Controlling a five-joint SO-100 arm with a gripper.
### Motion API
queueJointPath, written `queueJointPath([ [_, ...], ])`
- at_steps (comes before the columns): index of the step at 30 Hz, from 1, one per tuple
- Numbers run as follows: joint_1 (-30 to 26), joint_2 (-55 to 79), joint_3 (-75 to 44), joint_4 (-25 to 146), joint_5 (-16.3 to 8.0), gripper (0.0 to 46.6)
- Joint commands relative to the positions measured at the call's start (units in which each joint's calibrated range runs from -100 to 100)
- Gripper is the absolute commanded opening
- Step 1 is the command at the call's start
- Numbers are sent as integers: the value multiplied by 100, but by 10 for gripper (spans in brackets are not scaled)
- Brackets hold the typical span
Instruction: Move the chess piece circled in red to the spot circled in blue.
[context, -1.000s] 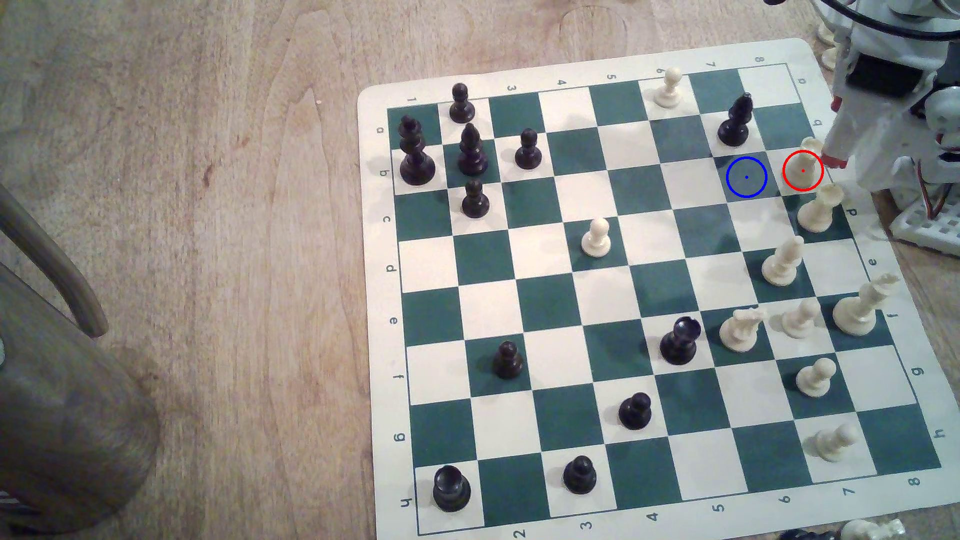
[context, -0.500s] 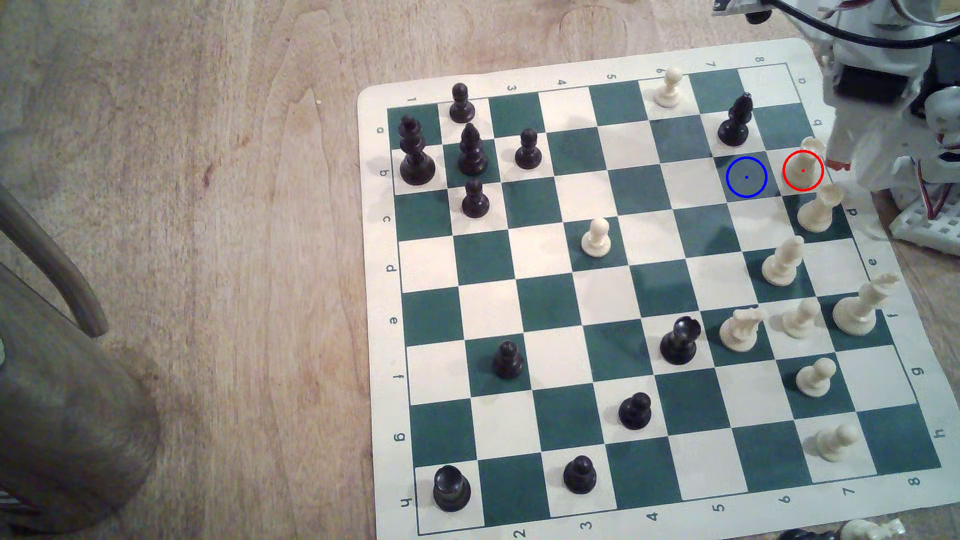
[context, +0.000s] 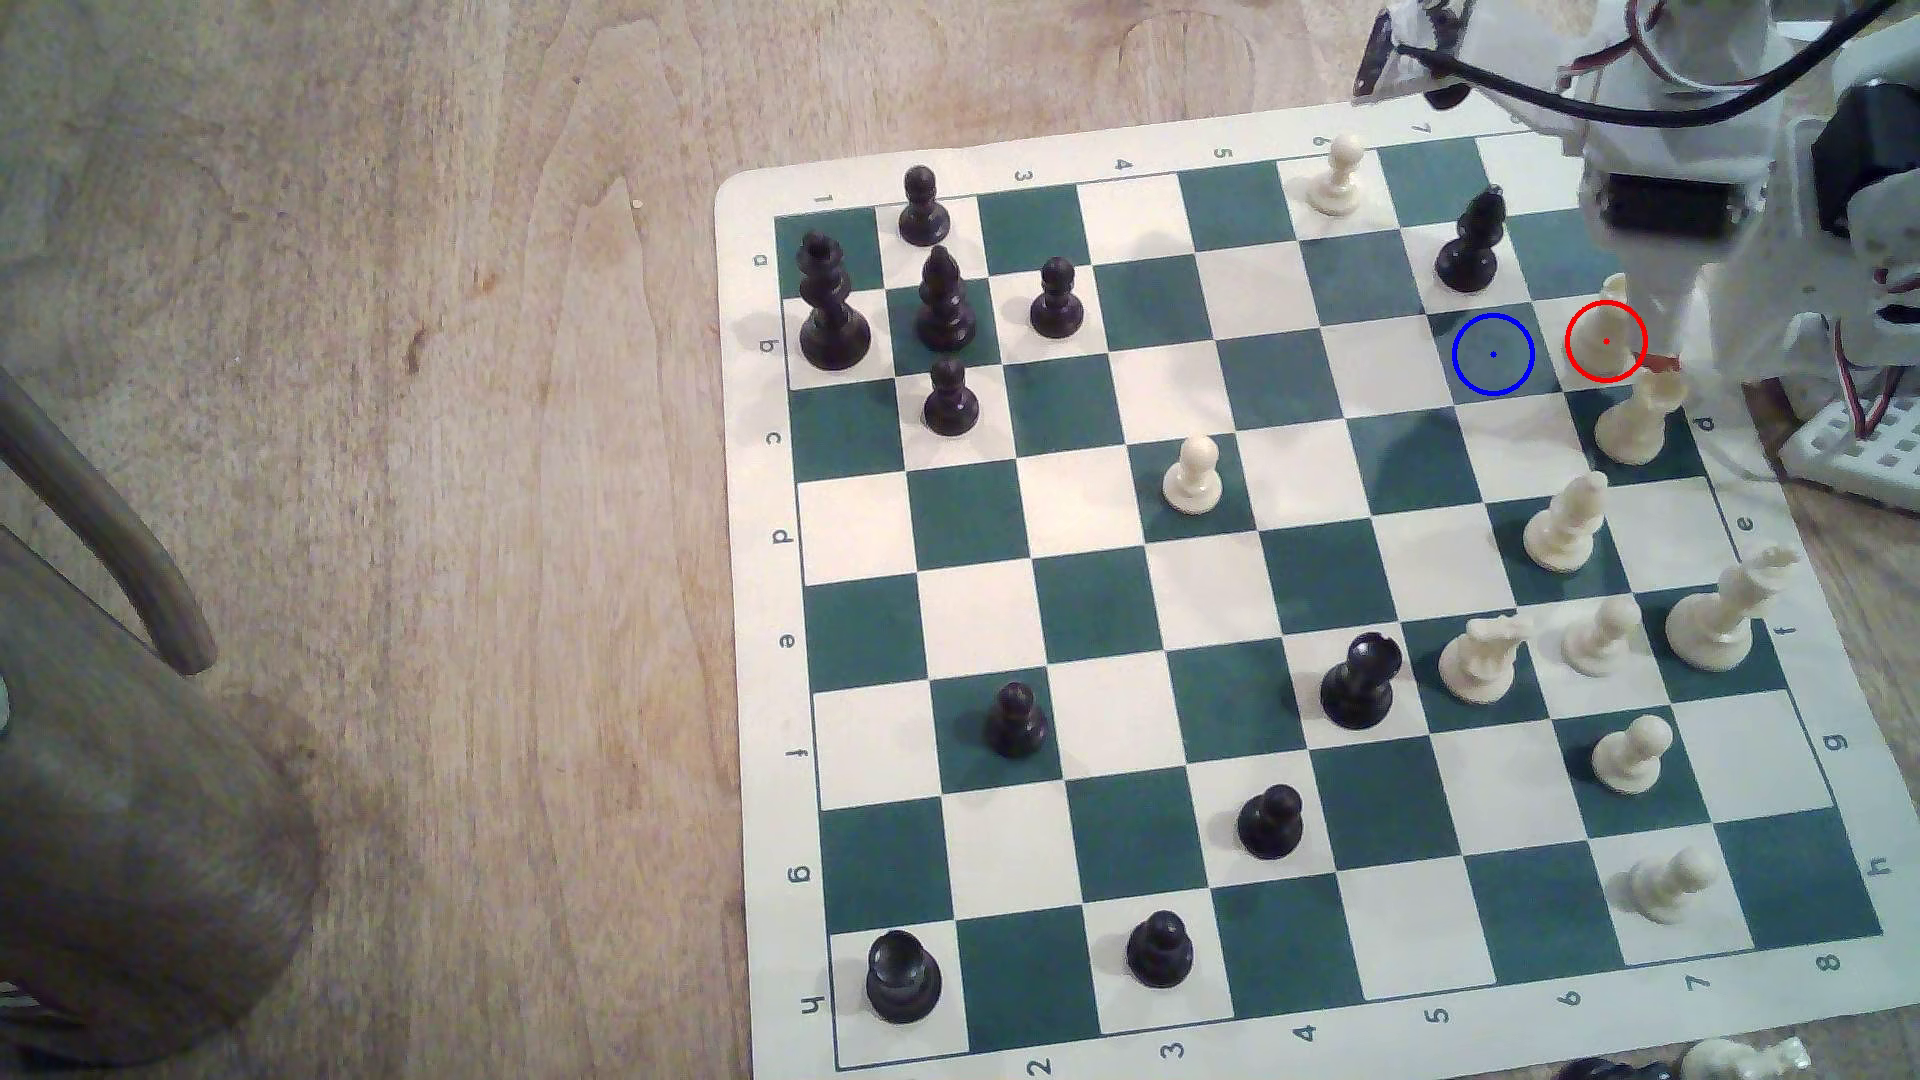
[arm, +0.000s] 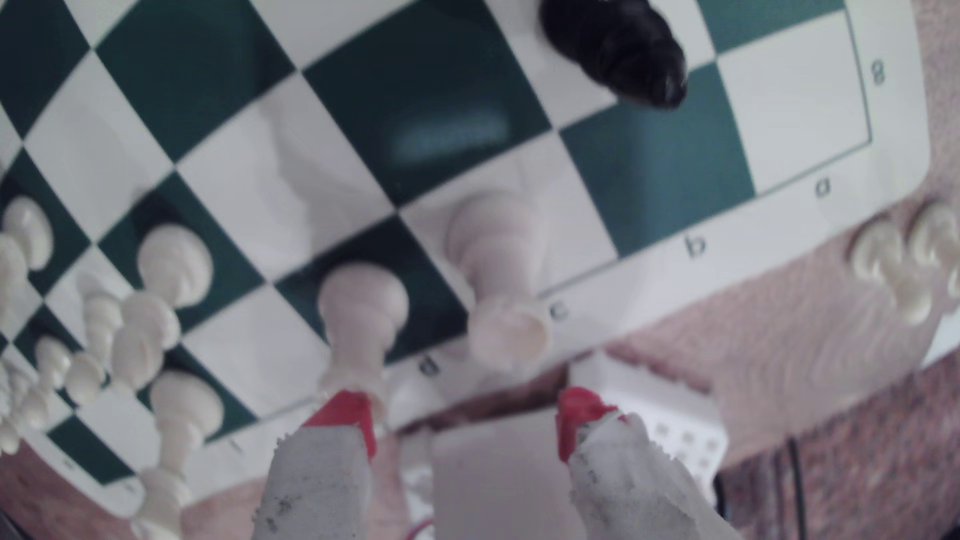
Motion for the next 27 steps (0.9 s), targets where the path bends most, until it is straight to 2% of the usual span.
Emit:
queueJointPath([
  [1,49,235,-112,-76,39,197],
  [27,534,889,-94,-617,234,191],
])
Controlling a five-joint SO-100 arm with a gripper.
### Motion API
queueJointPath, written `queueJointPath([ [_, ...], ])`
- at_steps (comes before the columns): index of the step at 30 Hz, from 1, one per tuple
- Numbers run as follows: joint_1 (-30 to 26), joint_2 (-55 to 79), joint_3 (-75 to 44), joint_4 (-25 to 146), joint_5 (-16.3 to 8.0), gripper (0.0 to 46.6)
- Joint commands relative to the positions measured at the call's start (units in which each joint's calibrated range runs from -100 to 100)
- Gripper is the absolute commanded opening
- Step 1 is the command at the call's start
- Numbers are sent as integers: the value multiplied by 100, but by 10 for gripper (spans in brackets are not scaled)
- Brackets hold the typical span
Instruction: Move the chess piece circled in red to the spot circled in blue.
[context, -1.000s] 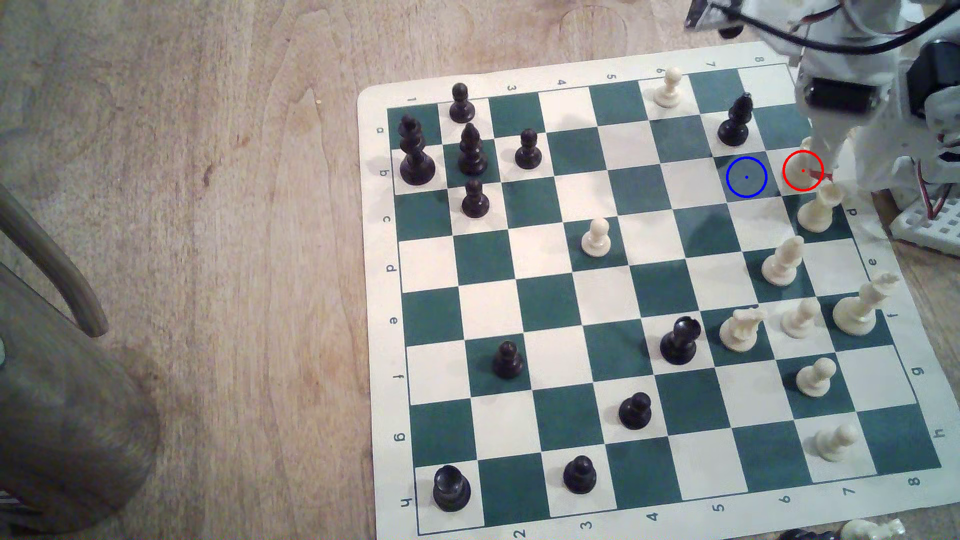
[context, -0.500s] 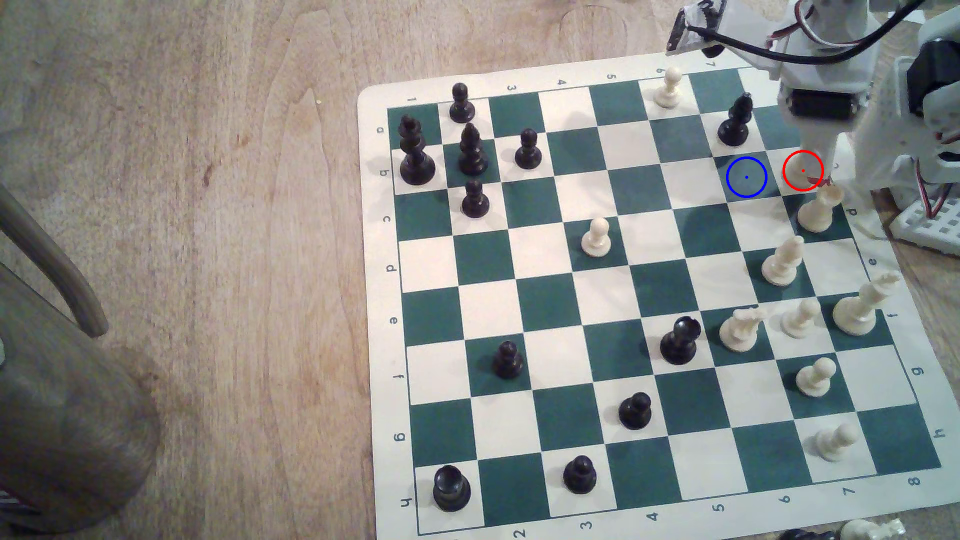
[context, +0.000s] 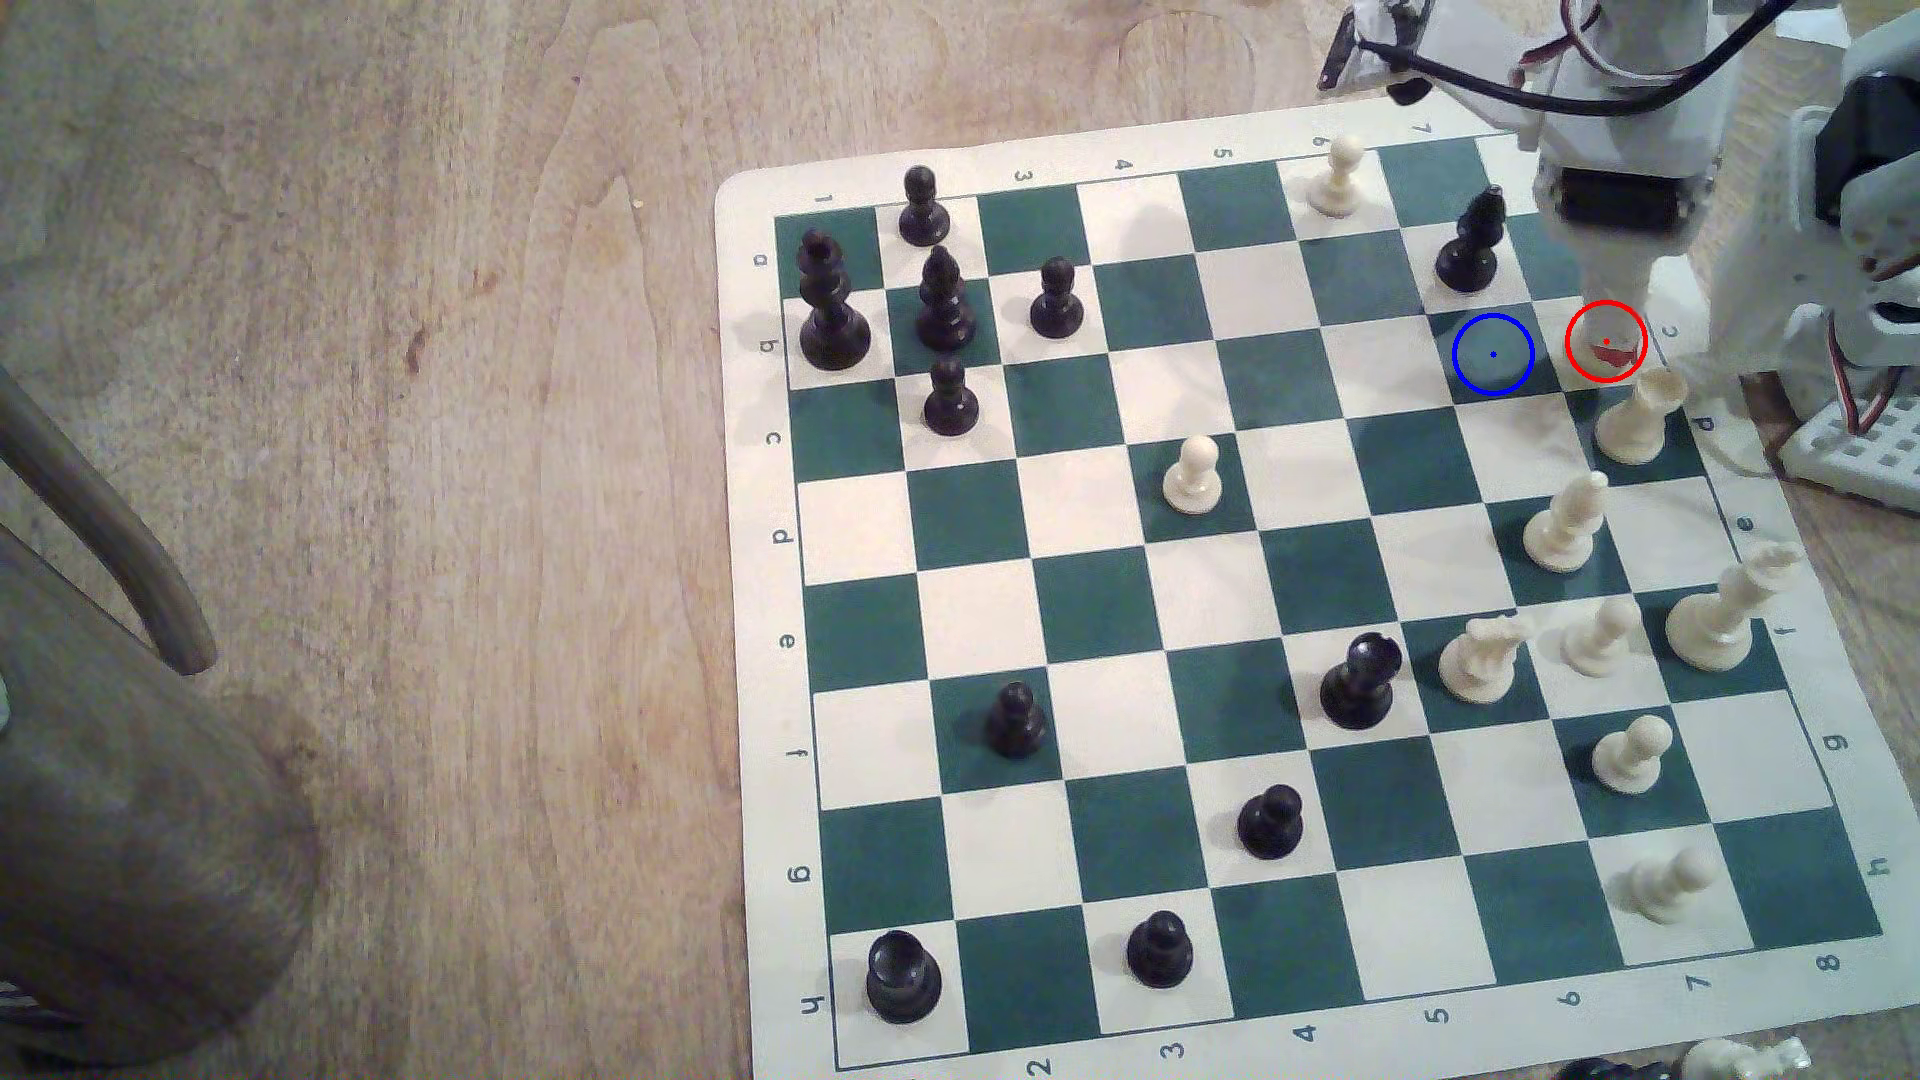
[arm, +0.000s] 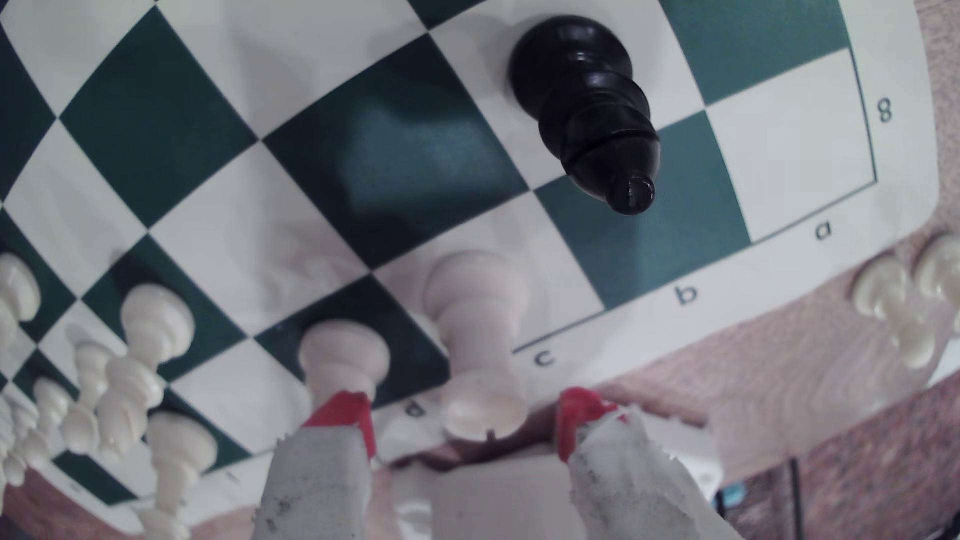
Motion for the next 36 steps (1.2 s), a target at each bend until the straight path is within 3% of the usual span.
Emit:
queueJointPath([
  [1,62,77,-85,-27,20,191],
  [27,78,178,-58,-199,5,191],
  [36,54,475,-130,-216,29,124],
])
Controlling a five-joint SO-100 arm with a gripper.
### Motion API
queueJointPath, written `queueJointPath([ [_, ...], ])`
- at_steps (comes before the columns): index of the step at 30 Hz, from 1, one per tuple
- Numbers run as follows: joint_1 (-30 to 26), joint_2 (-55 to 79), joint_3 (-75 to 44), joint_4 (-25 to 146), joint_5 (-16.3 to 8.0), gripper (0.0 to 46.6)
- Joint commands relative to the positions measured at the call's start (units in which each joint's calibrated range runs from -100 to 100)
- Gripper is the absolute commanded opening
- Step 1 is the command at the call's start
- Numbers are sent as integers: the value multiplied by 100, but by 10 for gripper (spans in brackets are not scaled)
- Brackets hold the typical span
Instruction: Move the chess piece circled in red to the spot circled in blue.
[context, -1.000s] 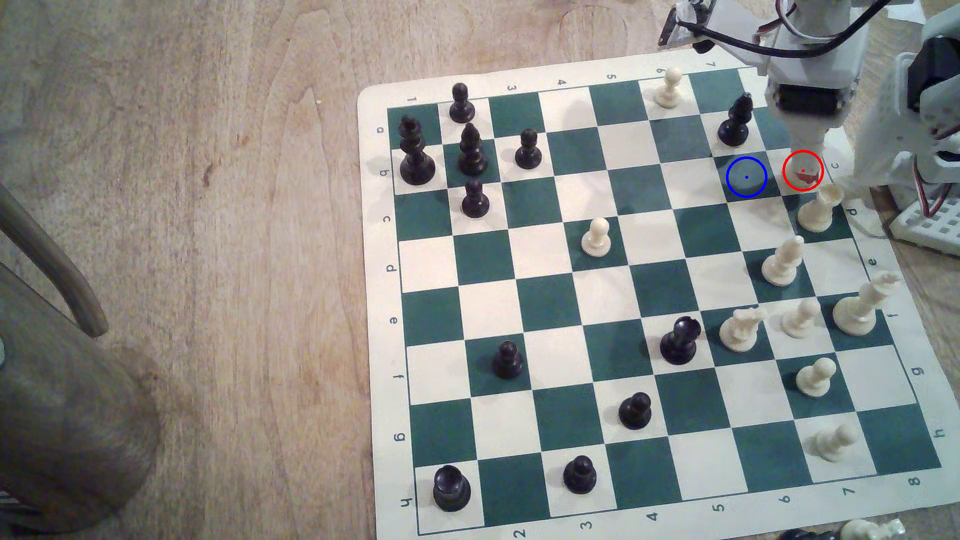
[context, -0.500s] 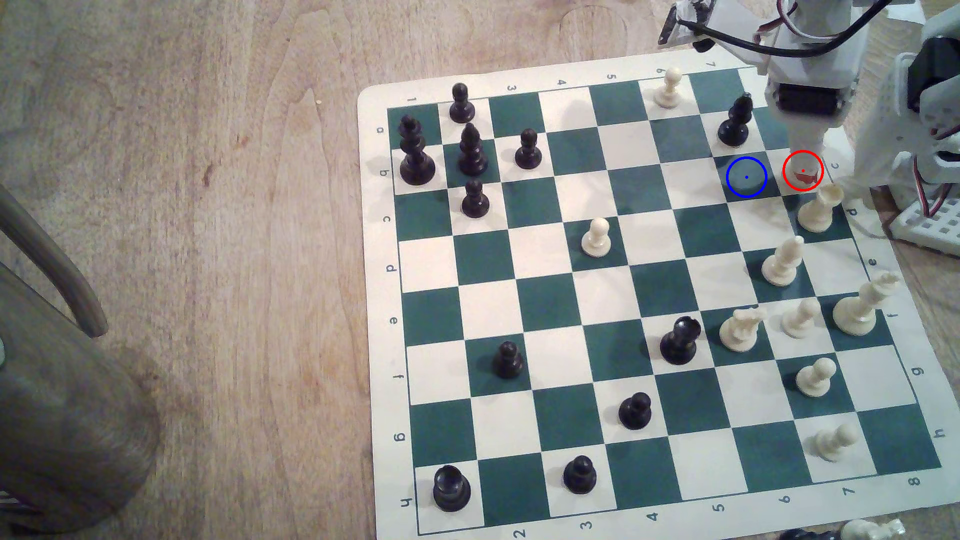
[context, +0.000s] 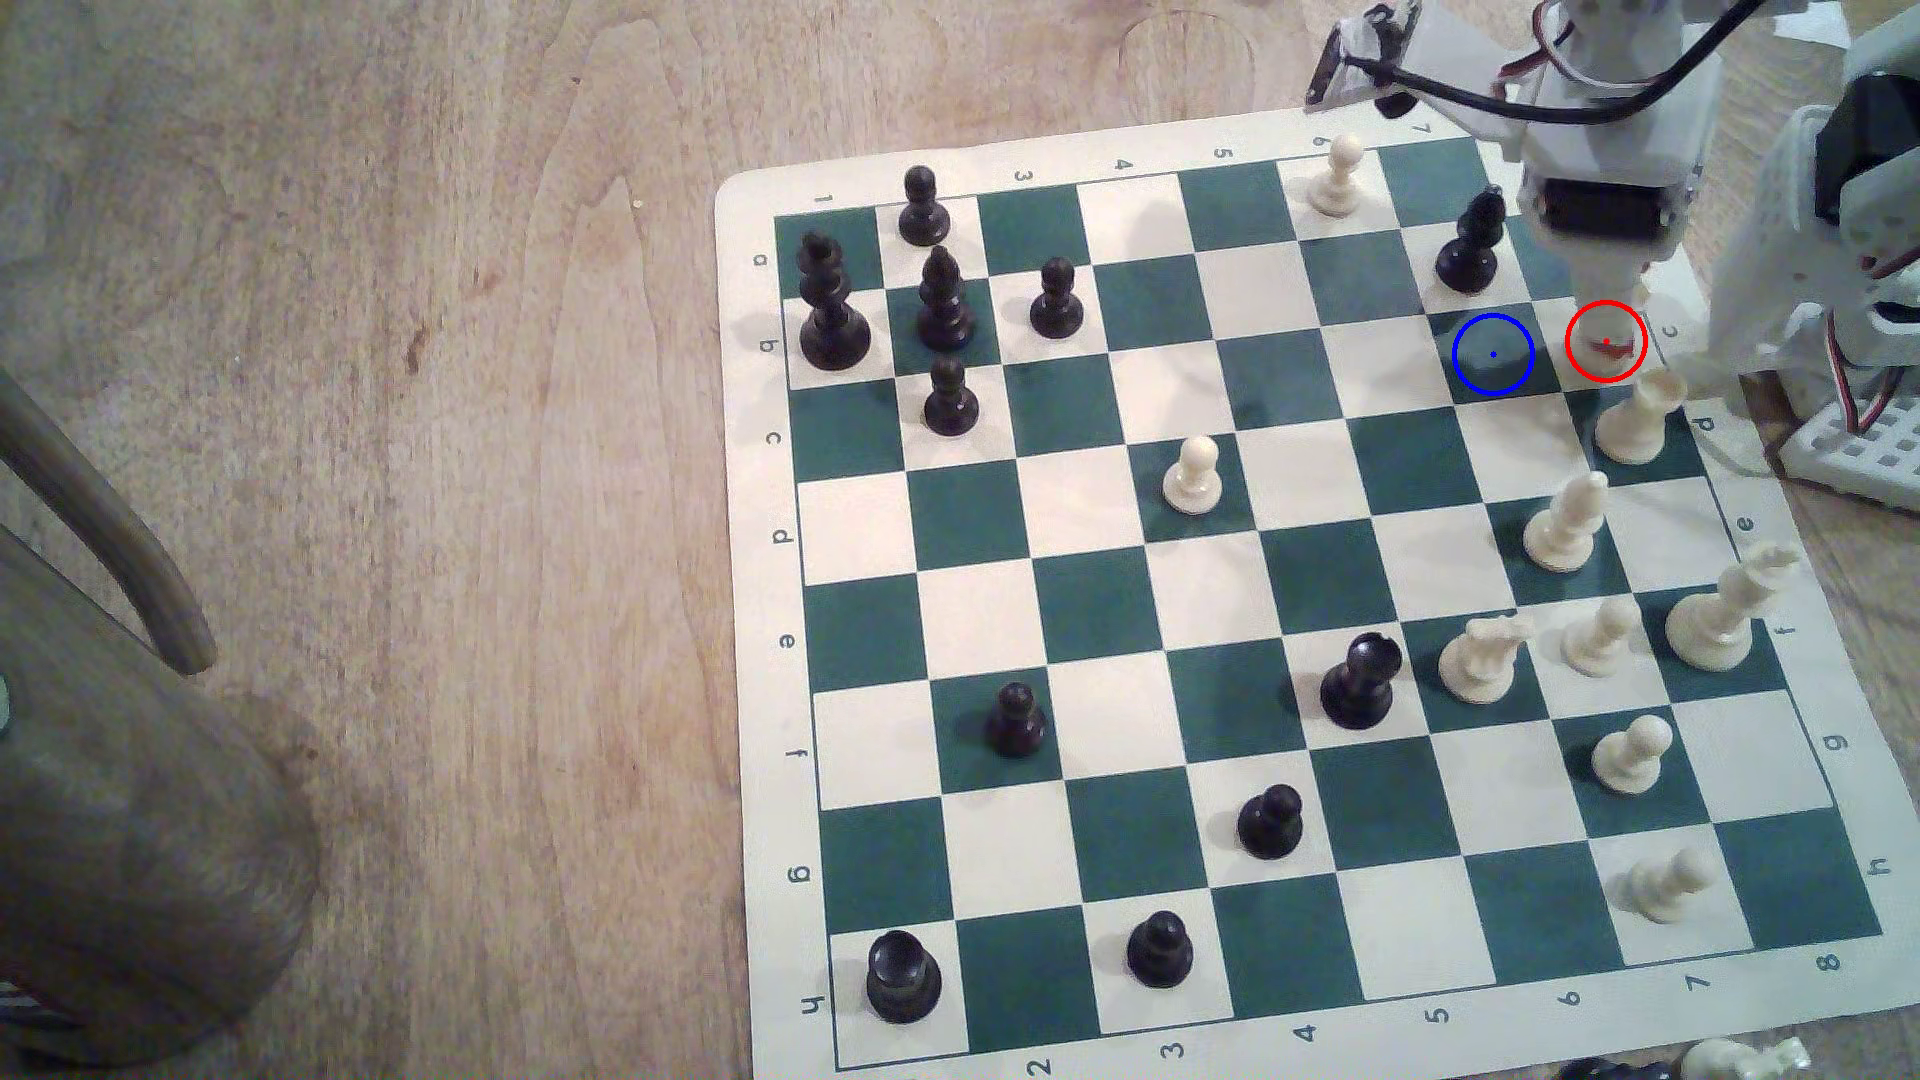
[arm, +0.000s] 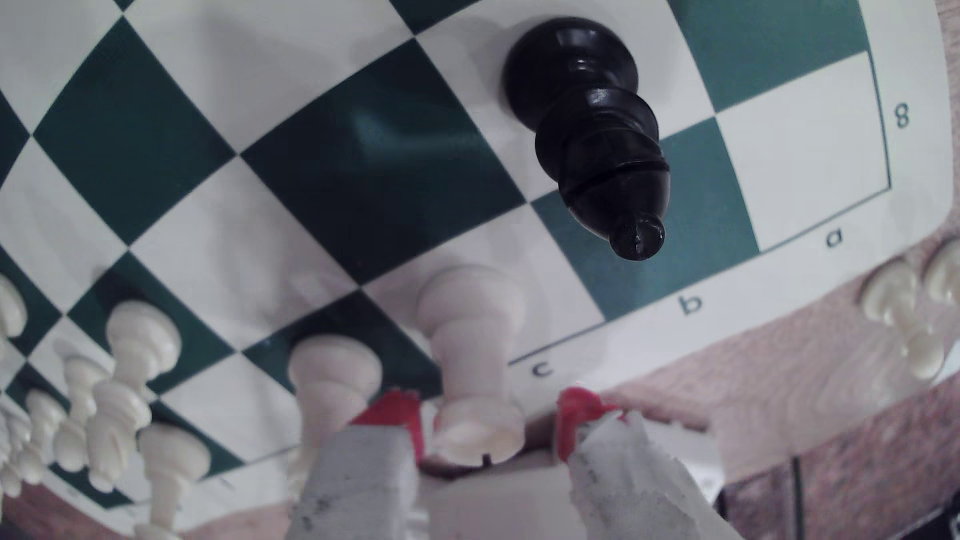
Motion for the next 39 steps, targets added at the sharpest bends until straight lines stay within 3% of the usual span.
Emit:
queueJointPath([
  [1,32,15,-130,-9,29,124],
  [4,32,6,-140,-9,29,107],
  [11,9,-19,-167,-9,34,5],
  [28,-163,-894,-937,753,-39,2],
  [39,-445,-113,-1898,761,-147,2],
])
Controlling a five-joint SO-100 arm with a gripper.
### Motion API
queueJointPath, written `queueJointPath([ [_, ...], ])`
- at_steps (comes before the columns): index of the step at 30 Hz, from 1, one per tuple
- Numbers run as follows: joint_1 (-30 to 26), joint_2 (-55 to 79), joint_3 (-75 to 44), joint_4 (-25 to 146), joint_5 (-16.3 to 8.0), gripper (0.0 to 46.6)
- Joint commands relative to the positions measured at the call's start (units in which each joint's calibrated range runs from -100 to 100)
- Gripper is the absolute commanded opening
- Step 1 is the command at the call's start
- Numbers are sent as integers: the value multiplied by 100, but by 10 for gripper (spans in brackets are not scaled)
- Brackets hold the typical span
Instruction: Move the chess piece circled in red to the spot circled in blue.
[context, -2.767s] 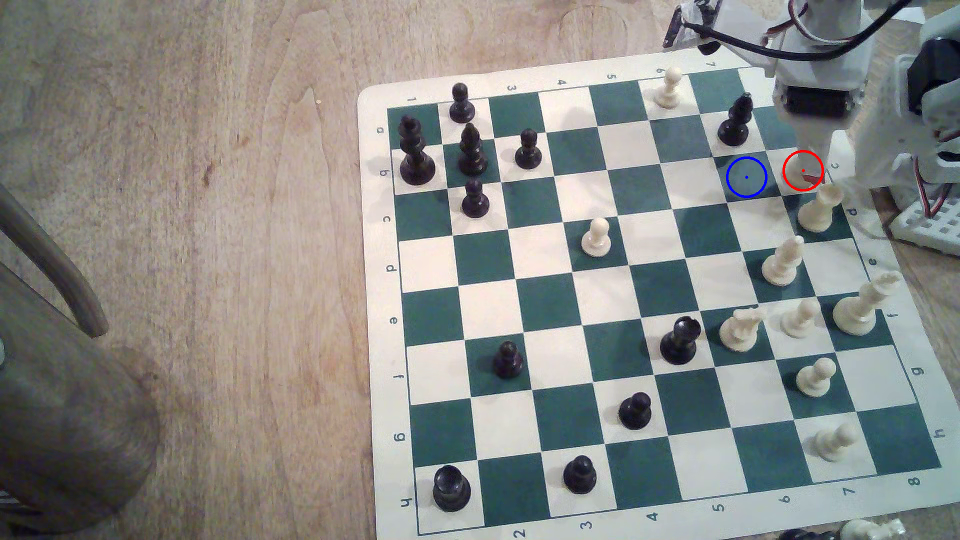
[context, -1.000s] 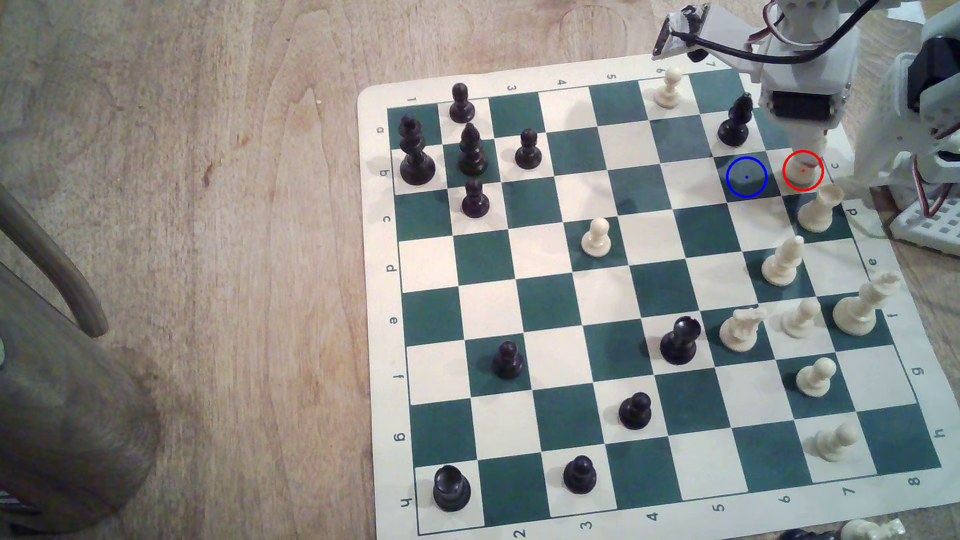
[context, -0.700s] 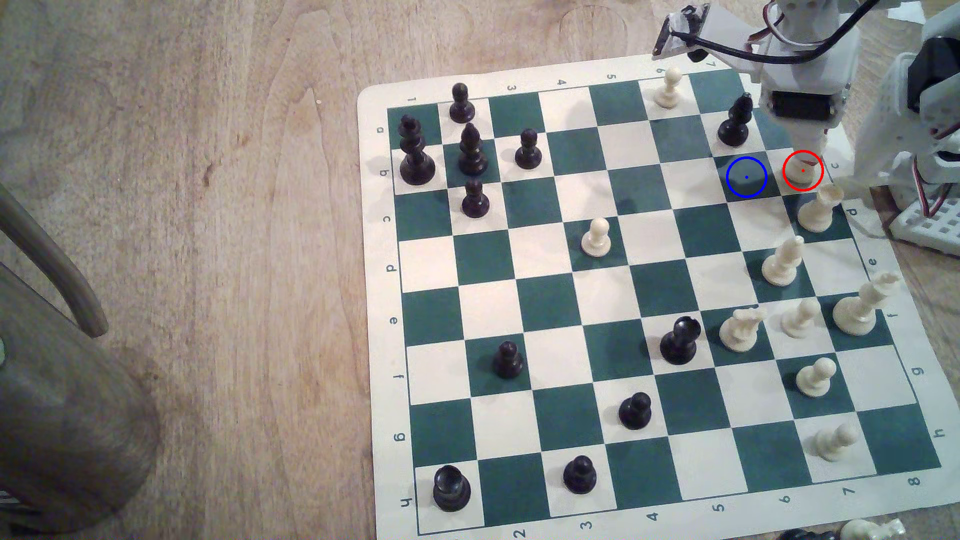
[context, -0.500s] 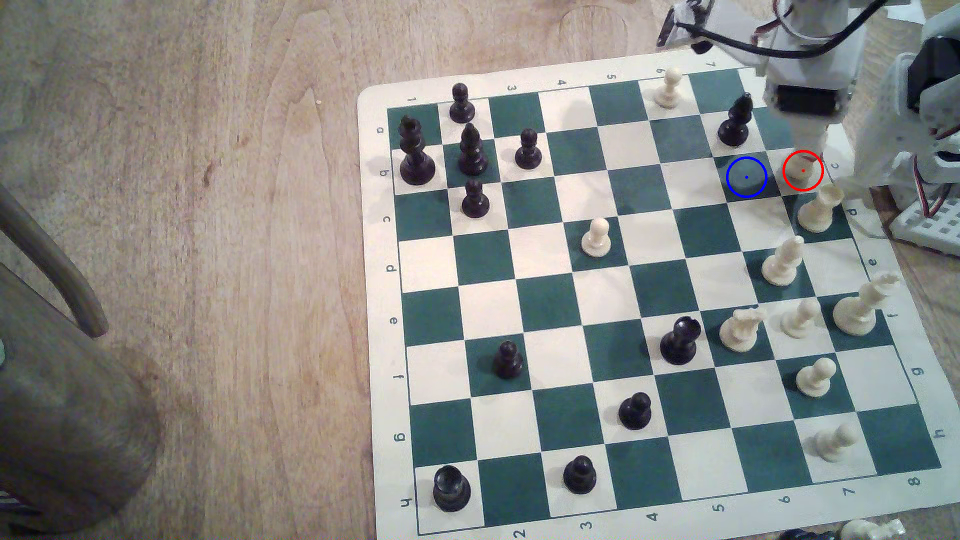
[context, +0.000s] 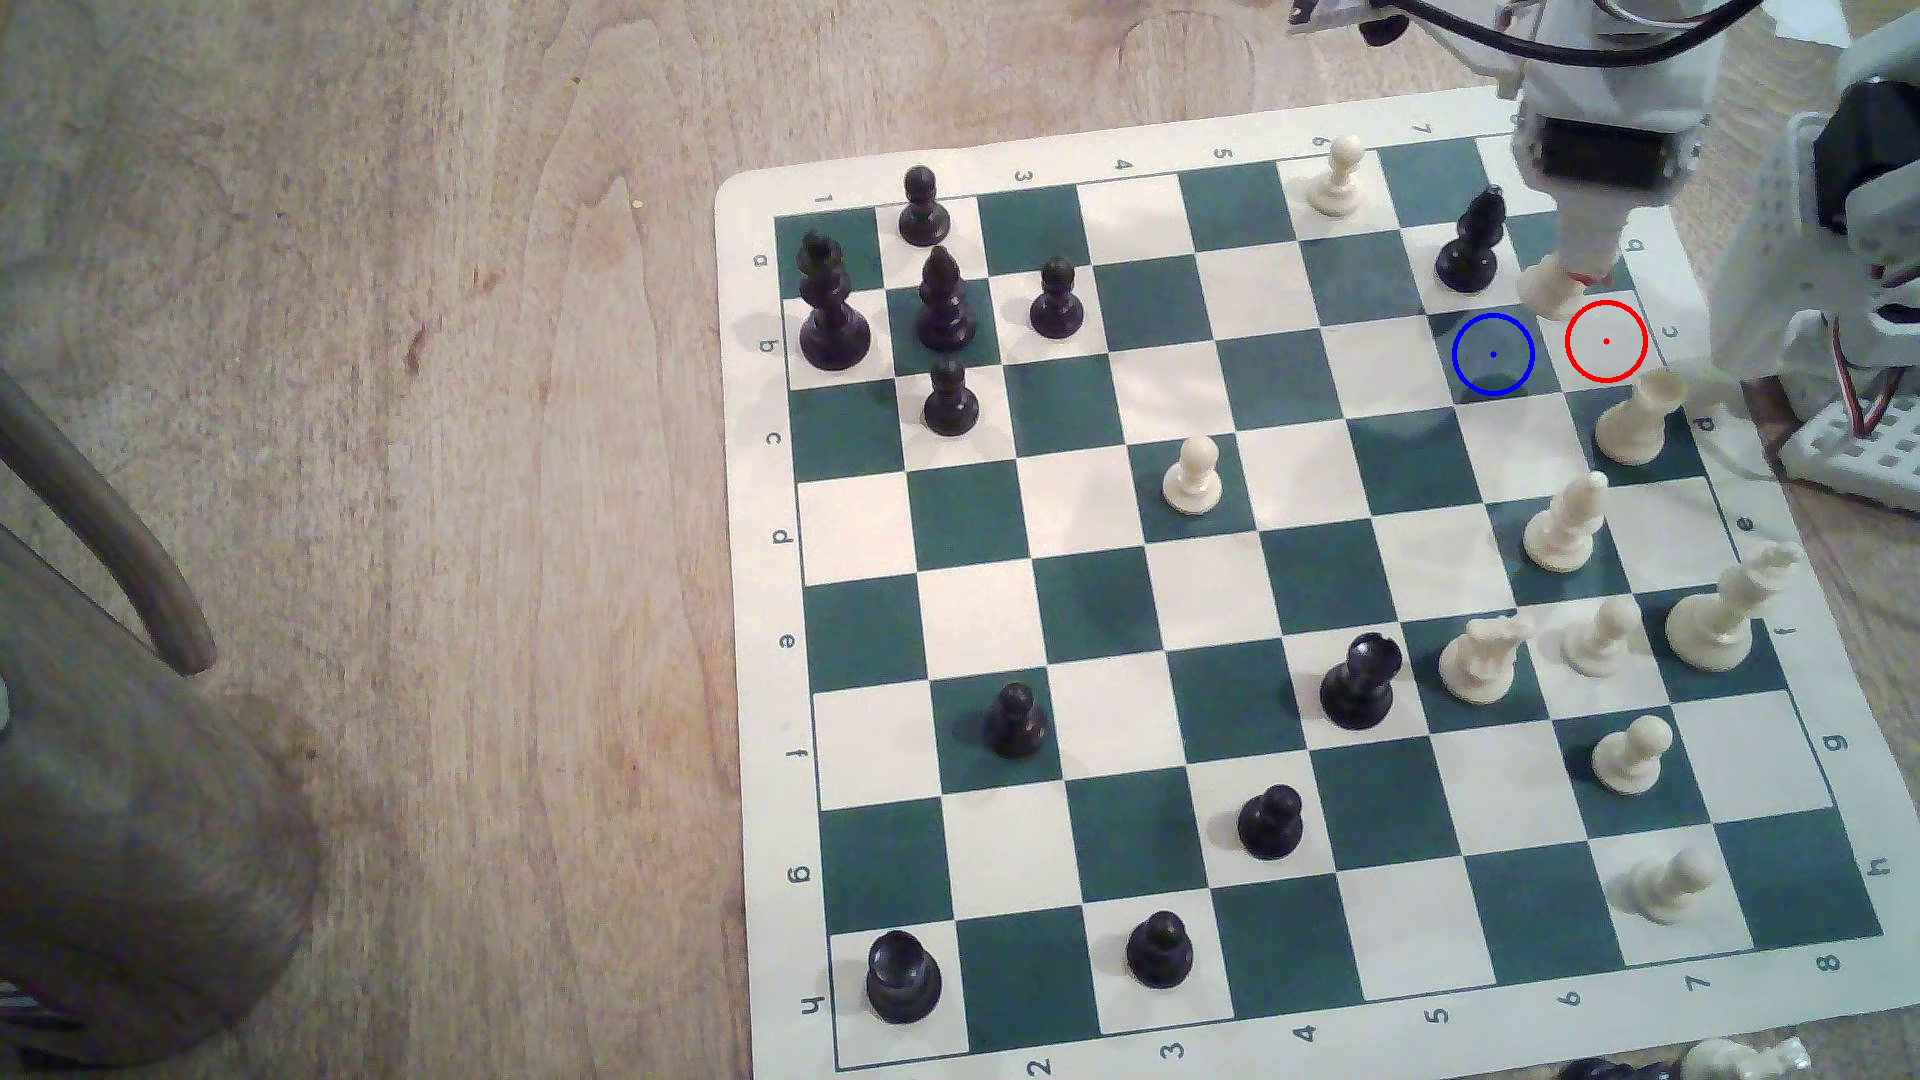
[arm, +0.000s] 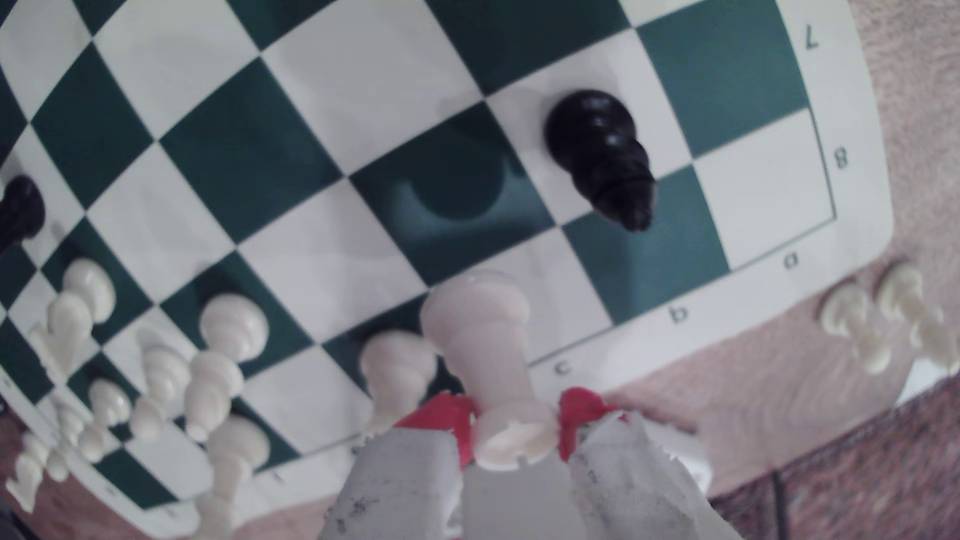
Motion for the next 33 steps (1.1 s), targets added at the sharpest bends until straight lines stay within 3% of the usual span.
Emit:
queueJointPath([
  [1,-62,349,-615,-44,-10,2],
  [11,-211,1572,-914,-273,-24,2],
  [33,-422,2556,-1250,-437,-63,2],
])
